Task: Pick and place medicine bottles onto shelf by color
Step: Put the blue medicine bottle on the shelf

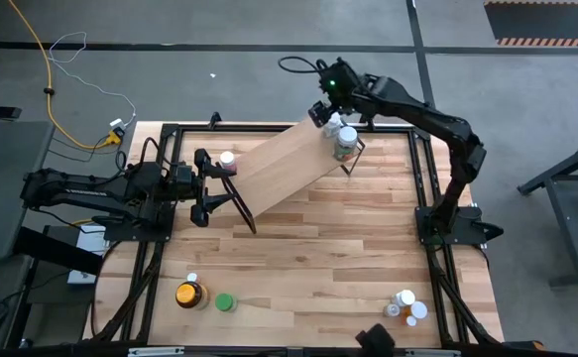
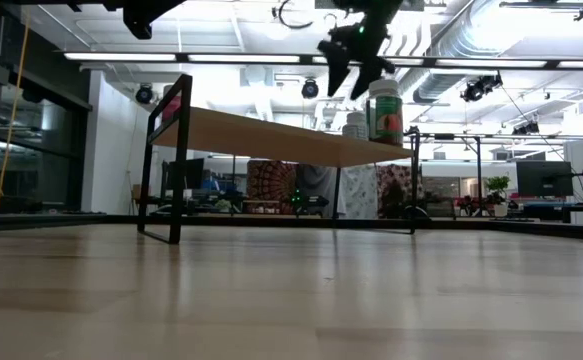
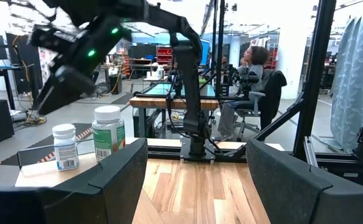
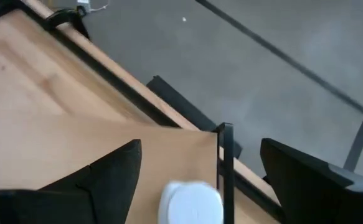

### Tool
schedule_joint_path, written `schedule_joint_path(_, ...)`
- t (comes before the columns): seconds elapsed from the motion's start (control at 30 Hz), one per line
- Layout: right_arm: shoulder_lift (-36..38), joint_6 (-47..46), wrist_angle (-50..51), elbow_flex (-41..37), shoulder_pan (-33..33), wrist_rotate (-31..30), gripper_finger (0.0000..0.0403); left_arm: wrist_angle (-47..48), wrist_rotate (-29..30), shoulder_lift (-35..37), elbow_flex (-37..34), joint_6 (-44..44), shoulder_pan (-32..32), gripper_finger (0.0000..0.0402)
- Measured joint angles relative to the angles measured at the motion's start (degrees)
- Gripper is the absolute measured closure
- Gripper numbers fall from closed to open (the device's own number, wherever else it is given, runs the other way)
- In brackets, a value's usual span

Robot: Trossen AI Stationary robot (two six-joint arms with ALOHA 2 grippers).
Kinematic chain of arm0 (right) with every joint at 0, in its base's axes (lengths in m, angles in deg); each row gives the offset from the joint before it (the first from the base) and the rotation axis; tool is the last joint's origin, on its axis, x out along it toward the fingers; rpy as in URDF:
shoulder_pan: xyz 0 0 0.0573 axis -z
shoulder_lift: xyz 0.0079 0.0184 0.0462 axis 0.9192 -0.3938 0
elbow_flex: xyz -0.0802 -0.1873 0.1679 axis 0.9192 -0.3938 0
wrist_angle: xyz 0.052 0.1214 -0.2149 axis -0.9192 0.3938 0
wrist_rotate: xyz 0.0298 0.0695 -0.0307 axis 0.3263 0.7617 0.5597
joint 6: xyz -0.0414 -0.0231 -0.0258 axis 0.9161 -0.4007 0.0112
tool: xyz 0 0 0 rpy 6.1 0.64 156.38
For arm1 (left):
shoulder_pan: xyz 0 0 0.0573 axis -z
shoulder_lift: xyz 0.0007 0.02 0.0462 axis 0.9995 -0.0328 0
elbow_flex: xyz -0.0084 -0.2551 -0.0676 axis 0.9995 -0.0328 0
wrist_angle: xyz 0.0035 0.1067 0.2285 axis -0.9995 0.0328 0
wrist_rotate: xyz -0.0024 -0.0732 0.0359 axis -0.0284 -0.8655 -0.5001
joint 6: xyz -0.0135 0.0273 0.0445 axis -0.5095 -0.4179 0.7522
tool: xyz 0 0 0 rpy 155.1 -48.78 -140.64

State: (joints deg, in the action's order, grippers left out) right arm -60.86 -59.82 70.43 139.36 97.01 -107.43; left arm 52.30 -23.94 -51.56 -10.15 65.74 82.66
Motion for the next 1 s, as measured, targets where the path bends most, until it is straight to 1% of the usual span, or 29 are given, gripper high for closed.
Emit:
schedule_joint_path(0.07,2.5,1.3,0.7,-1.1,-1.1,-1.0,0.0084,0.0,0.0,0.0,0.0,0.0,0.0,0.0141)
schedule_joint_path(0.17,8.8,2.5,-0.2,-6.6,-3.2,-1.2,0.0084,0.0,0.0,0.0,0.0,0.0,0.0,0.0141)
schedule_joint_path(0.23,14.4,2.5,-3.4,-12.6,-5.1,-1.4,0.0084,0.0,0.0,0.0,0.0,0.0,0.0,0.0141)
schedule_joint_path(0.3,20.8,2.5,-8.5,-20.5,-7.5,-1.3,0.0084,0.0,0.0,0.0,0.0,0.0,0.0,0.0141)
schedule_joint_path(0.43,34.3,2.3,-22.7,-39.1,-13.9,-0.7,0.0084,-0.1,0.0,0.0,0.0,0.0,0.0,0.0141)
schedule_joint_path(0.5,40.3,2.5,-32.2,-48.2,-17.2,-0.7,0.0084,-0.2,0.0,0.0,0.0,0.0,0.0,0.0141)
schedule_joint_path(0.6,47.2,2.7,-47.3,-60.3,-21.3,-0.7,0.0084,-0.2,0.0,0.0,0.0,0.2,0.0,0.0141)
schedule_joint_path(0.7,51.5,5.6,-62.0,-69.9,-23.9,-0.7,0.0084,-0.2,0.0,0.0,0.0,1.1,0.0,0.0141)
schedule_joint_path(0.8,53.6,7.3,-71.9,-76.2,-25.0,-0.7,0.0084,-0.1,0.0,0.0,0.0,2.1,0.0,0.0141)
schedule_joint_path(0.93,54.3,7.4,-77.2,-80.3,-25.0,-1.2,0.0084,-0.1,0.0,0.0,0.0,2.8,0.0,0.0141)
schedule_joint_path(1.0,54.3,7.2,-78.2,-80.4,-24.7,-3.6,0.0084,-0.1,0.0,0.0,0.0,3.5,0.0,0.0141)
